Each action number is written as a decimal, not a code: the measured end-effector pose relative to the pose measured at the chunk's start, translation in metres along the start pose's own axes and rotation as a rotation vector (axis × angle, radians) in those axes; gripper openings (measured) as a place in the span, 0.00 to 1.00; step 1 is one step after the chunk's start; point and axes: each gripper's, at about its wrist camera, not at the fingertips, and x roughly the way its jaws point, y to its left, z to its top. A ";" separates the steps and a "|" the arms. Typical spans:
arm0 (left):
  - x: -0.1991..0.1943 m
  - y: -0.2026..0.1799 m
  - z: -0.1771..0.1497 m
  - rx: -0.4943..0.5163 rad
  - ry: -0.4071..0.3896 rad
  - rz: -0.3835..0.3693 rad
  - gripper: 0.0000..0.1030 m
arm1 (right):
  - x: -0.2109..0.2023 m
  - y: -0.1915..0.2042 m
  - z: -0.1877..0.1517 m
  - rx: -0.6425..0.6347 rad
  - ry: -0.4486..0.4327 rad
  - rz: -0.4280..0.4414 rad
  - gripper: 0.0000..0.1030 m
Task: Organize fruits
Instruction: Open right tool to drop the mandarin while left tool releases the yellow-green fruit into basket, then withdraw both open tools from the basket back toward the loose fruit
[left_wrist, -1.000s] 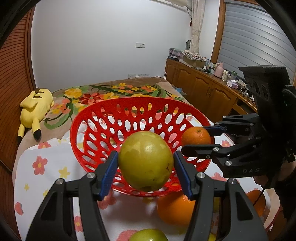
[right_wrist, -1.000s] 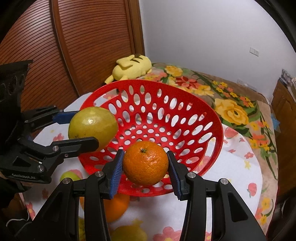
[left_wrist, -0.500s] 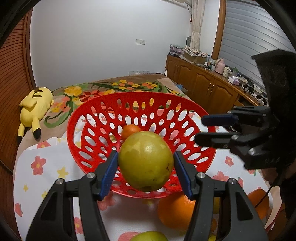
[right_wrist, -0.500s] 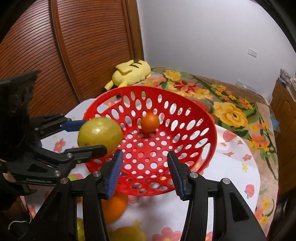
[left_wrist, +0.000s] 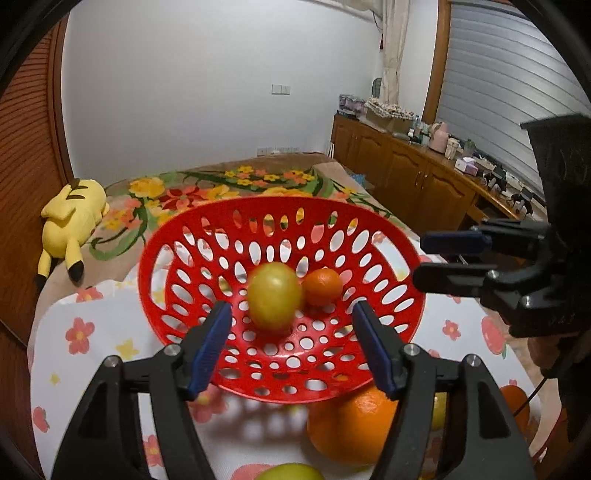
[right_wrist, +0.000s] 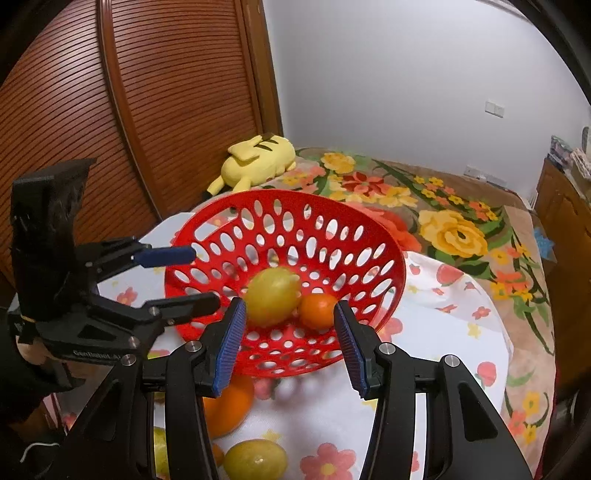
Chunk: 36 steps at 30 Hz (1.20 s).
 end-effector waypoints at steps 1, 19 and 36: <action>-0.004 0.001 0.000 -0.001 -0.005 -0.002 0.66 | -0.003 0.001 -0.001 0.002 -0.005 0.000 0.49; -0.087 -0.021 -0.064 0.014 -0.084 0.000 0.72 | -0.079 0.032 -0.079 0.086 -0.119 -0.080 0.55; -0.103 -0.048 -0.127 0.011 -0.060 0.031 0.79 | -0.099 0.042 -0.161 0.140 -0.110 -0.187 0.74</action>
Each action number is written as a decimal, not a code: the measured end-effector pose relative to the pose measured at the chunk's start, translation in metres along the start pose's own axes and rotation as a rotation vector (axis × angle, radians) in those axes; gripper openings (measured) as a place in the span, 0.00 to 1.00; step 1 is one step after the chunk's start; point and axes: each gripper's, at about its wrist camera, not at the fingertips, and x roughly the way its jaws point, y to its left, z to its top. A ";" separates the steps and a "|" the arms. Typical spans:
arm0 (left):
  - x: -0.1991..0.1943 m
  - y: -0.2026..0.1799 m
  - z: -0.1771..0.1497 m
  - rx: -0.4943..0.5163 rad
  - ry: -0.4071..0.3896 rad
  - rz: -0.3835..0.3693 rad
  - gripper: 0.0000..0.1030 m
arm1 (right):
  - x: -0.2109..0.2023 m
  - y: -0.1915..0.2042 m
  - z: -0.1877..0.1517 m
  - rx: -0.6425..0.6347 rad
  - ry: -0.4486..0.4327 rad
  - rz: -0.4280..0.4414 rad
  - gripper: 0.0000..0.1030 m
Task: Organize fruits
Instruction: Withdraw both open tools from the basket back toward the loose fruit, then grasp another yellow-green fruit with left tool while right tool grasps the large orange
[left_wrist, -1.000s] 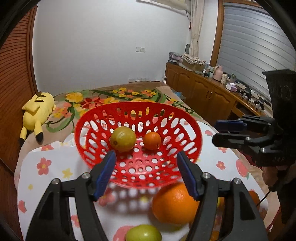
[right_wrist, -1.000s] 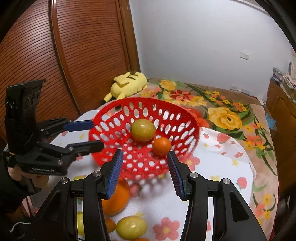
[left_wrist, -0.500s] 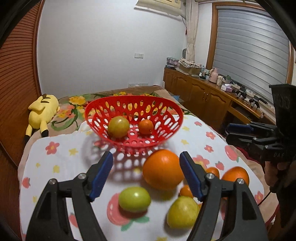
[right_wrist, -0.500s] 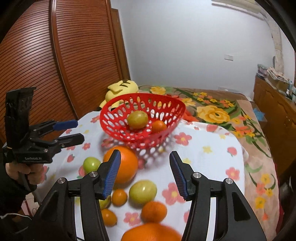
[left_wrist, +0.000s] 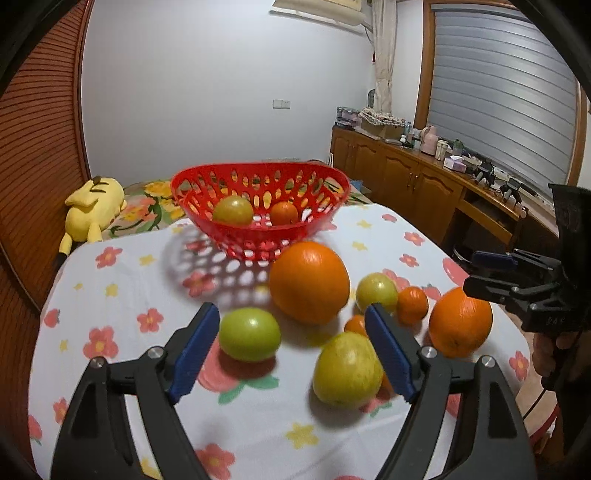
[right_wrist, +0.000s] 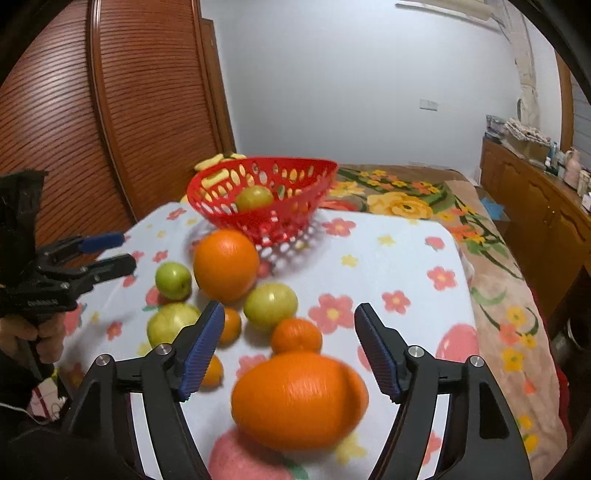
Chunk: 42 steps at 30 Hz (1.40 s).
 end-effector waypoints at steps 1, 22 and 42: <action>0.001 -0.002 -0.003 -0.001 0.007 -0.004 0.79 | 0.001 -0.001 -0.004 0.003 0.005 -0.004 0.75; 0.021 -0.025 -0.027 -0.010 0.086 -0.072 0.79 | 0.011 -0.007 -0.036 0.034 0.054 0.003 0.88; 0.043 -0.028 -0.035 -0.027 0.145 -0.103 0.79 | 0.031 0.003 -0.047 0.044 0.124 0.049 0.96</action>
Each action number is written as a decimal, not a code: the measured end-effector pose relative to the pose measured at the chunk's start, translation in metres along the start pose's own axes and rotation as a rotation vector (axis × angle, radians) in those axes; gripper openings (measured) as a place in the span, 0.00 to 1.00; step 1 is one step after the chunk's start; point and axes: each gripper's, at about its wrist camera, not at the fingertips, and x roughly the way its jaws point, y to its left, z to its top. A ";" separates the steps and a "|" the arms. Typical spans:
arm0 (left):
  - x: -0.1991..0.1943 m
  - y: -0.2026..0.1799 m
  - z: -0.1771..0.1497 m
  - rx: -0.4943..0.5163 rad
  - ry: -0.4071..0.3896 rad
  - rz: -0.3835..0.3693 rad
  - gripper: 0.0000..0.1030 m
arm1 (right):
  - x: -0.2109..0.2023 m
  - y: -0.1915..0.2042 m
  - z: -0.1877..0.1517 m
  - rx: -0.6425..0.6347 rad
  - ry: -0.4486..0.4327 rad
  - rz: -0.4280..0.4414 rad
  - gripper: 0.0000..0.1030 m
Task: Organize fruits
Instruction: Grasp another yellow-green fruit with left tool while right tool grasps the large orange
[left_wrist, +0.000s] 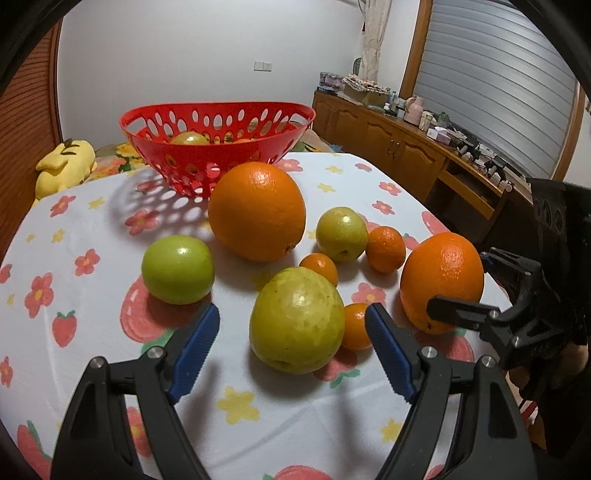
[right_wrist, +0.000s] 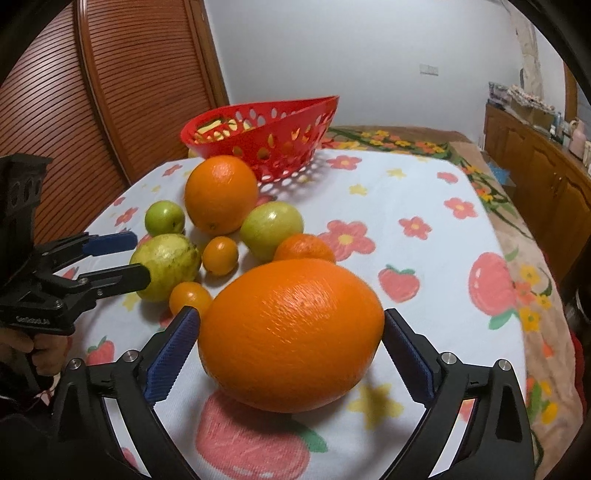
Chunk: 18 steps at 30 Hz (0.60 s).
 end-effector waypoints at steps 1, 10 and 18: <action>0.002 0.001 0.000 -0.005 0.005 -0.004 0.79 | 0.001 0.001 -0.001 0.000 0.004 0.003 0.96; 0.010 0.002 0.003 -0.021 0.019 -0.035 0.72 | -0.001 0.005 -0.007 0.016 -0.012 0.008 0.94; 0.019 0.000 0.004 -0.022 0.052 -0.057 0.66 | -0.001 0.006 -0.005 0.011 -0.038 0.009 0.91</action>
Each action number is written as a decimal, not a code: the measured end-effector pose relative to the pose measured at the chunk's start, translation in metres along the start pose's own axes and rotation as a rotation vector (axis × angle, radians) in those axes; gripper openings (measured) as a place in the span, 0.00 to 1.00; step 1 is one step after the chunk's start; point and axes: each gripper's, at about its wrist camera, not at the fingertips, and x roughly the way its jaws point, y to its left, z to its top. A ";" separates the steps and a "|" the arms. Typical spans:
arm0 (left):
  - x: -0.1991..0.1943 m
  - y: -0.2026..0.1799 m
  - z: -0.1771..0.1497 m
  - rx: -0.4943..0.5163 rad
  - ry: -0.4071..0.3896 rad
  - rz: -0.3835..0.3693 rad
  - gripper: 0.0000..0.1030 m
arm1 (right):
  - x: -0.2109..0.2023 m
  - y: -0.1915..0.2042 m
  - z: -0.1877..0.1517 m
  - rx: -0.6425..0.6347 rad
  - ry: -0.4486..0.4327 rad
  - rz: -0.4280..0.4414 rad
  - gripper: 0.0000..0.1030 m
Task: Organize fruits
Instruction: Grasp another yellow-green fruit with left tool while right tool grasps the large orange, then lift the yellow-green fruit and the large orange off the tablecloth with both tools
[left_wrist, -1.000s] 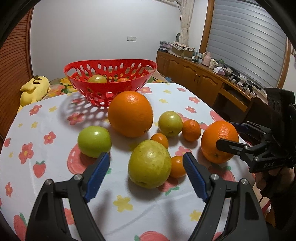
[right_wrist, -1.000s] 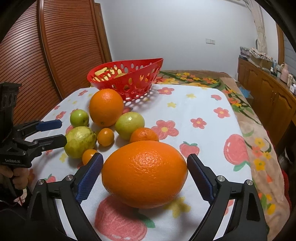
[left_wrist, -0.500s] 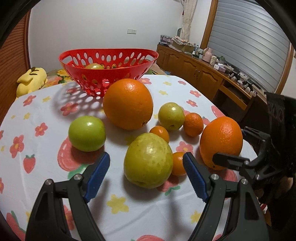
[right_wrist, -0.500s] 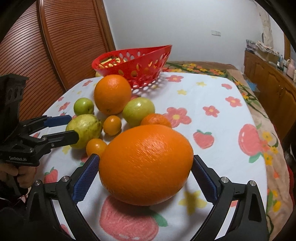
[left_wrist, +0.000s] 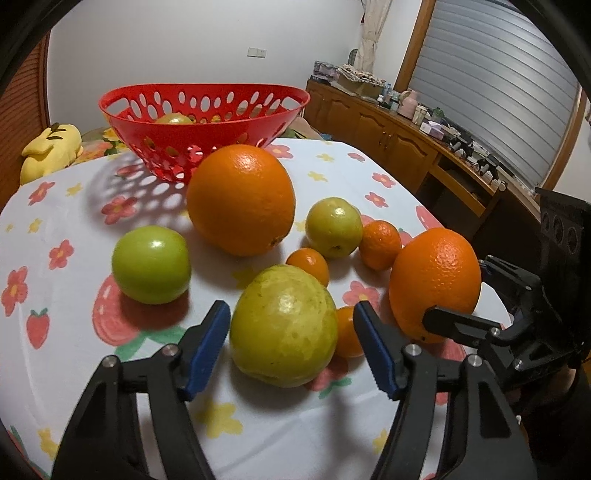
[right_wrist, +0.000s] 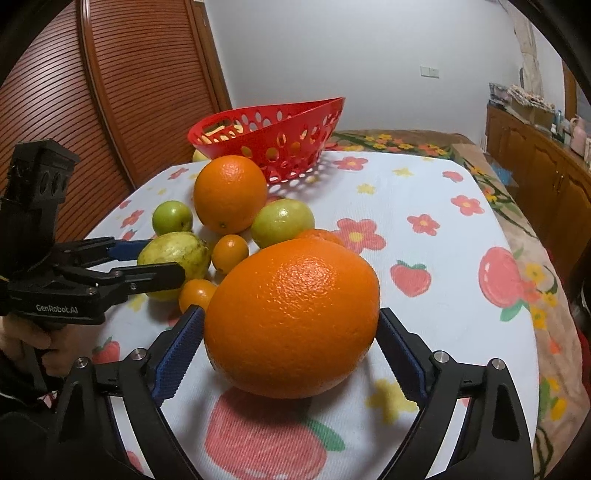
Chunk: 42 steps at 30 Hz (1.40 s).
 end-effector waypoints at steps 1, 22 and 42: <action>0.000 0.000 0.000 0.000 0.002 0.001 0.66 | 0.000 0.000 0.000 -0.001 -0.001 0.000 0.91; 0.005 0.013 -0.001 -0.045 0.023 -0.015 0.62 | 0.003 0.004 -0.003 -0.020 -0.004 -0.017 0.91; -0.021 0.013 -0.002 -0.028 -0.041 0.018 0.56 | 0.006 0.005 -0.005 -0.026 0.006 -0.020 0.91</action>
